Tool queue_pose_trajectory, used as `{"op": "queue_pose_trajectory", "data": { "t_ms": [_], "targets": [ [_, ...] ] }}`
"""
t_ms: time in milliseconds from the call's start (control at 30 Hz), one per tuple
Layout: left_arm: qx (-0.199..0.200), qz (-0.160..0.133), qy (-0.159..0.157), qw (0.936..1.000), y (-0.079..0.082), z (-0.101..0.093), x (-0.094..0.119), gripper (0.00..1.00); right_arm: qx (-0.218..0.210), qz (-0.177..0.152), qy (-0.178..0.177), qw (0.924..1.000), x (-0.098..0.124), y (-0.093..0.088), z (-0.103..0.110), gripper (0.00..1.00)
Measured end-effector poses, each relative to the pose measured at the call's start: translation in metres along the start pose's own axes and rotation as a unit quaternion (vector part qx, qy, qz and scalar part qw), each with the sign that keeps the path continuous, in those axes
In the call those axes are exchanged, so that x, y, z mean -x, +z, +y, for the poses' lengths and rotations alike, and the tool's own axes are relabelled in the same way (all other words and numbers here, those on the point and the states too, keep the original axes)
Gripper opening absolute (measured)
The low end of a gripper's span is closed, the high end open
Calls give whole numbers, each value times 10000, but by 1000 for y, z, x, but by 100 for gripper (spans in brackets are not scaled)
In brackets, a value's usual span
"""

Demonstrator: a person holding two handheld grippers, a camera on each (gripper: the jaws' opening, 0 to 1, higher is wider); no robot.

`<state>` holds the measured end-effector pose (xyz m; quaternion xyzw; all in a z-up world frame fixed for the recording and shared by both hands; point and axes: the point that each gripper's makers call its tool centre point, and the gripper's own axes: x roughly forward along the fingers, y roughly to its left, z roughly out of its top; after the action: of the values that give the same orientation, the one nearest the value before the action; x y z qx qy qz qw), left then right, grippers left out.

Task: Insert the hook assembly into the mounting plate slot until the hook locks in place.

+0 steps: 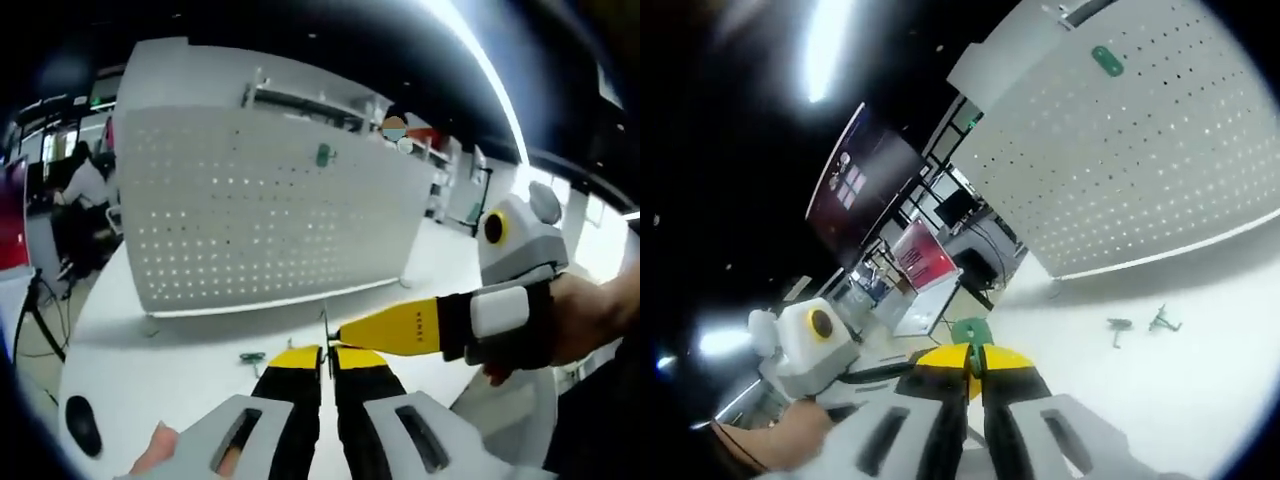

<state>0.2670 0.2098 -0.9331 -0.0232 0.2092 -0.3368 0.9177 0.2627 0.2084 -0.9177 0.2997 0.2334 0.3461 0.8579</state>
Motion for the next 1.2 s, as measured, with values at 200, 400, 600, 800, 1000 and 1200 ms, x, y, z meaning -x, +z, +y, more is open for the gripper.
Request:
{"op": "queue_pose_trajectory", "data": {
  "t_ms": [200,400,600,800,1000,1200],
  "targets": [
    [-249,-55,-292,9992,-4,-9,1,10,-169,62,42,9998,4,-2,-2,0],
    [-211,-27,-495,9985,-10,-16,0,24,-260,113,66,9996,9,-6,-7,0],
    [-43,91,-643,9979,-17,-17,2,43,35,254,141,9996,12,-8,-6,0],
    [167,51,-729,9972,-19,-18,5,67,614,350,133,9974,15,-8,-7,0],
    [241,-42,-832,9962,-16,-21,8,86,1471,469,146,9879,15,-9,-5,0],
    [407,-118,-889,9951,-13,-24,9,99,1786,364,69,9832,15,-6,-6,0]
  ]
}}
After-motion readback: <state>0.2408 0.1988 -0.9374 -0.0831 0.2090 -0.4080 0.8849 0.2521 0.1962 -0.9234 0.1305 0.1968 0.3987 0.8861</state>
